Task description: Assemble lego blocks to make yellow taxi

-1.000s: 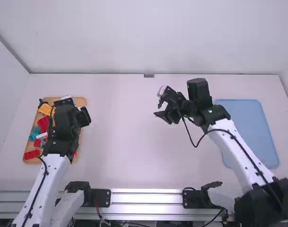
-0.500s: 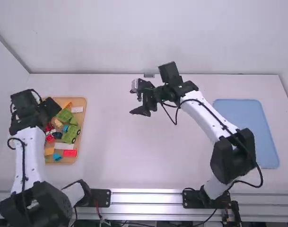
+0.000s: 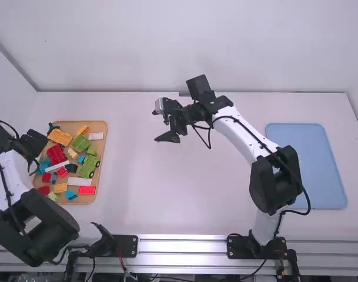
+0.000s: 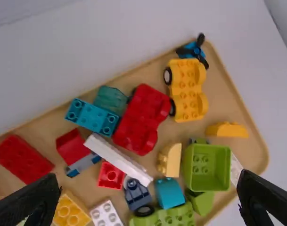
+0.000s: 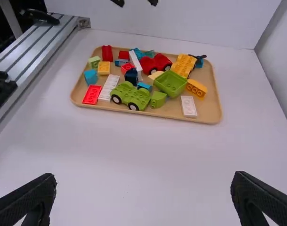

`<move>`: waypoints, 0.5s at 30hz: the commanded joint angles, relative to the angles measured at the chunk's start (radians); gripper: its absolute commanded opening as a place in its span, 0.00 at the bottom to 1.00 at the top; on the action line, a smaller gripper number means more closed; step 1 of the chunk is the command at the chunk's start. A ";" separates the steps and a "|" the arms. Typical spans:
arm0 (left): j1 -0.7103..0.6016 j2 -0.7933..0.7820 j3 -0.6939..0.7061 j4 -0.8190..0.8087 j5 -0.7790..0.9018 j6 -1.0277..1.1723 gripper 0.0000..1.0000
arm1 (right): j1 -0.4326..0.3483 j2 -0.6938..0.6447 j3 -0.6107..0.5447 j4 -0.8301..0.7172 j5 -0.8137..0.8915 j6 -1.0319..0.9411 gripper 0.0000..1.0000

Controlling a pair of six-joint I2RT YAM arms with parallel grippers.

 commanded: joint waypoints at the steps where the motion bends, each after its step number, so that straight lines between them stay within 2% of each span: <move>1: -0.048 0.061 0.101 -0.026 0.033 0.014 0.99 | -0.001 0.008 0.031 0.003 -0.002 -0.010 0.98; 4: -0.094 0.130 0.200 -0.090 -0.004 0.015 0.99 | -0.001 0.008 0.031 0.003 -0.002 -0.010 0.98; 9: -0.197 0.332 0.480 -0.259 -0.084 0.013 0.99 | -0.003 0.008 0.031 0.003 -0.002 -0.010 0.98; 15: -0.245 0.543 0.751 -0.429 -0.100 0.013 0.99 | -0.003 0.008 0.031 0.001 0.027 -0.009 0.98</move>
